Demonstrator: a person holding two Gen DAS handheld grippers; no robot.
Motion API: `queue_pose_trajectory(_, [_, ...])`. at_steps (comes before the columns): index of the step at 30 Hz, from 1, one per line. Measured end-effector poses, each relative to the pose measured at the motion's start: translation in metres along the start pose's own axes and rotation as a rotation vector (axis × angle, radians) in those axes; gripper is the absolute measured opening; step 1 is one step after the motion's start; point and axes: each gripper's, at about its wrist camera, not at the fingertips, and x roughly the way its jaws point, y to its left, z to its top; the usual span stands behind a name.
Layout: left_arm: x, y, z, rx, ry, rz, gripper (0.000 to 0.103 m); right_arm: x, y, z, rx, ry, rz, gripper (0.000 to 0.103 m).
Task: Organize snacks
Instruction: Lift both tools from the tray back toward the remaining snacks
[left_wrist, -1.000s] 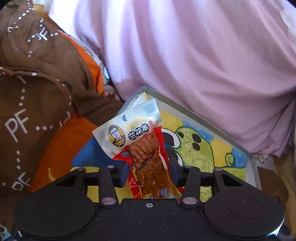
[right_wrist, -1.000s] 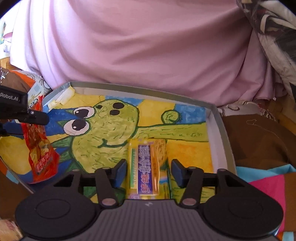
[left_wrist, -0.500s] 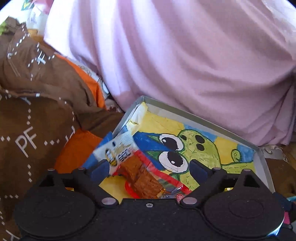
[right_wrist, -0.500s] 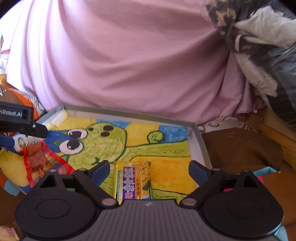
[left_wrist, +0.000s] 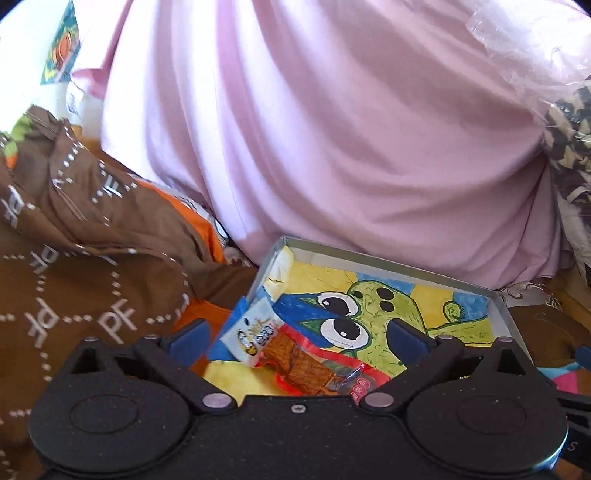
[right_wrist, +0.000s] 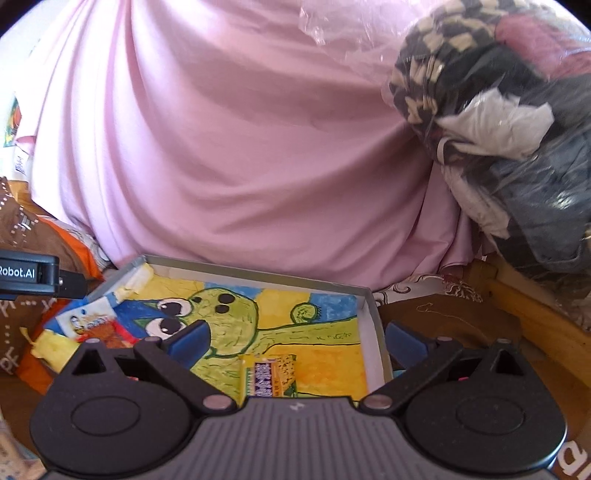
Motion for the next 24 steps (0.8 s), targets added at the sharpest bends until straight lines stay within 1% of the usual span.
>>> queue_pose_trajectory(5, [-0.03, 0.008, 0.004, 0.041, -0.011, 0.008, 0.102, -0.028, 0.008, 0.01, -0.024, -0.012, 0.033, 0.103])
queue_pose_trajectory(10, [-0.062, 0.016, 0.003, 0.087, -0.037, 0.038, 0.102, -0.056, 0.015, 0.017, -0.054, -0.027, 0.074, 0.103])
queue_pose_trajectory(14, [-0.084, 0.023, 0.0, 0.131, -0.036, 0.043, 0.102, -0.074, 0.022, 0.02, -0.074, -0.028, 0.114, 0.103])
queue_pose_trajectory(16, [-0.093, 0.026, -0.004, 0.15, -0.03, 0.047, 0.102, -0.083, 0.026, 0.019, -0.071, -0.013, 0.138, 0.103])
queue_pose_trajectory(19, [-0.106, 0.031, -0.01, 0.179, -0.012, 0.06, 0.102, -0.098, 0.032, 0.014, -0.045, 0.021, 0.148, 0.103])
queue_pose_trajectory(24, [-0.121, 0.042, -0.021, 0.189, 0.042, 0.091, 0.102, -0.117, 0.04, 0.001, -0.049, 0.07, 0.187, 0.103])
